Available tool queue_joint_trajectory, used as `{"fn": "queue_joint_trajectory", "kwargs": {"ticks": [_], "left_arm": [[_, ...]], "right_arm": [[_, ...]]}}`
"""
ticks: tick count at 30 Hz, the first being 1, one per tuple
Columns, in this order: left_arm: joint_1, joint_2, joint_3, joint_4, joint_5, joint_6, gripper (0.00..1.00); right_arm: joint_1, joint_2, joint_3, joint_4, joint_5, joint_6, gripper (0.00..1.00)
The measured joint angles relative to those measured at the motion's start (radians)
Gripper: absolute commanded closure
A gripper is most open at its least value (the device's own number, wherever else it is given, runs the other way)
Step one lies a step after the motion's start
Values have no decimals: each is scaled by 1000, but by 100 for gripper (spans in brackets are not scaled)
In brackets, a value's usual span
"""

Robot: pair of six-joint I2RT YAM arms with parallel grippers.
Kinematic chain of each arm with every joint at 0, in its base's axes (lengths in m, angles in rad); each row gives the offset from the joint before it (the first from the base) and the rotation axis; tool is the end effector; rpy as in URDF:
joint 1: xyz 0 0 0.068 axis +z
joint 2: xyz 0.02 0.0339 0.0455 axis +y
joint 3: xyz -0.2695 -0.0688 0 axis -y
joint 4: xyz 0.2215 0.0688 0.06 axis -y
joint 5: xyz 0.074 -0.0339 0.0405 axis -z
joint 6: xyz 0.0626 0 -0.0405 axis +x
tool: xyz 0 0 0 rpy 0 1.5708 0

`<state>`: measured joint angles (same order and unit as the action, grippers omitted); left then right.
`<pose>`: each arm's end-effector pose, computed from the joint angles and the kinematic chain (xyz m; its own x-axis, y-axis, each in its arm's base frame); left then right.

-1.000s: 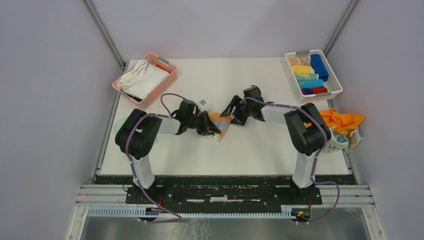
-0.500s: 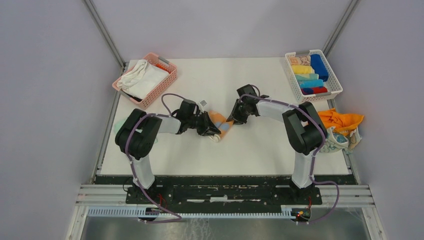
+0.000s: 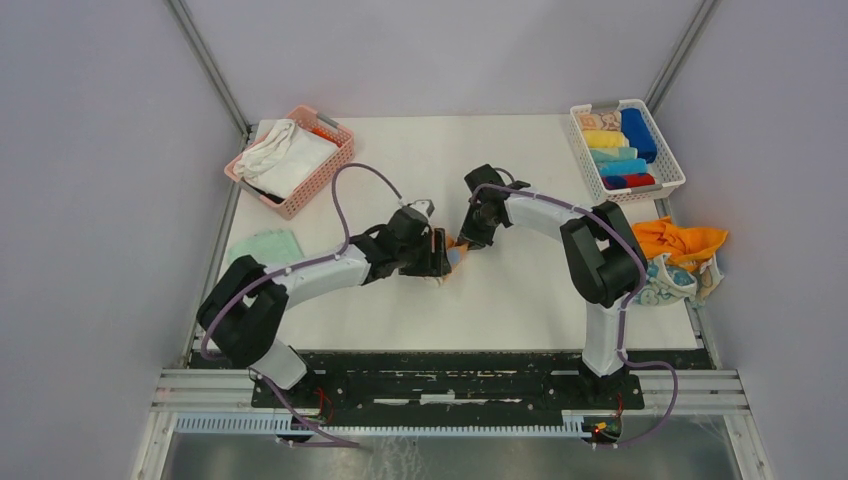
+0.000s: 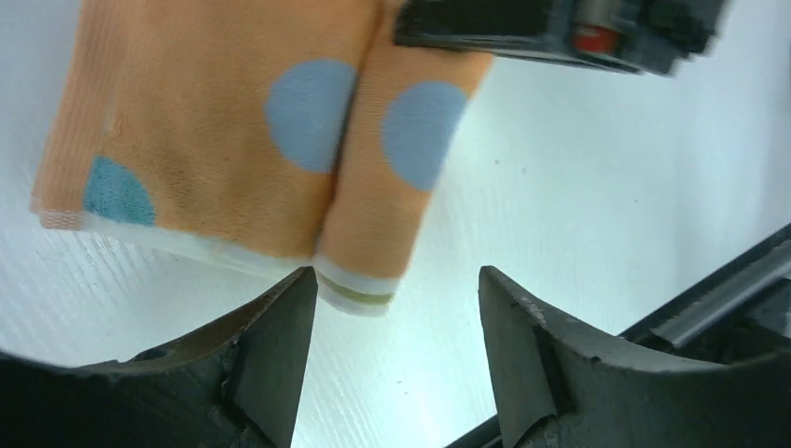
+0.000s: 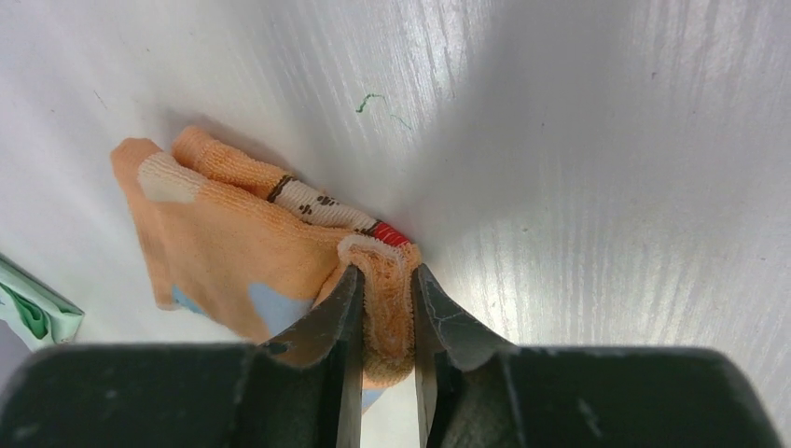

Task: Roll the towels
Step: Roll the towel at the center of the board.

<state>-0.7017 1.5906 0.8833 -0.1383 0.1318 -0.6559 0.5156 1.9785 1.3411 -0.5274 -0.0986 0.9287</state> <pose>0.2413 -0.2147 0.1828 -0.8838 -0.0446 -0.4657 0.2113 0.8500 -0.4825 0.3401 0.1998 0.1521 -0.8987 0.4067 -0.1641 0.3260 0.8698 0.3704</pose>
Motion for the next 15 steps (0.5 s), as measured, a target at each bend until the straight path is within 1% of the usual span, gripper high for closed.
{"fn": "queue_joint_trajectory", "kwargs": {"ticks": [5,9,11,15], "left_arm": [[-209,-68,72,-68,-326,131,26],[-349,-64,113,-69,-536,257,26],[-406,-36,132,-64,-631,332,26],[-471,73,161,-44,-764,459,27]], "right_arm": [[0,1,4,-11,2,-3,90],[0,1,5,-12,2,-6,90],[0,1,5,-12,1,-8,91],[0,1,5,-13,0,-10,92]]}}
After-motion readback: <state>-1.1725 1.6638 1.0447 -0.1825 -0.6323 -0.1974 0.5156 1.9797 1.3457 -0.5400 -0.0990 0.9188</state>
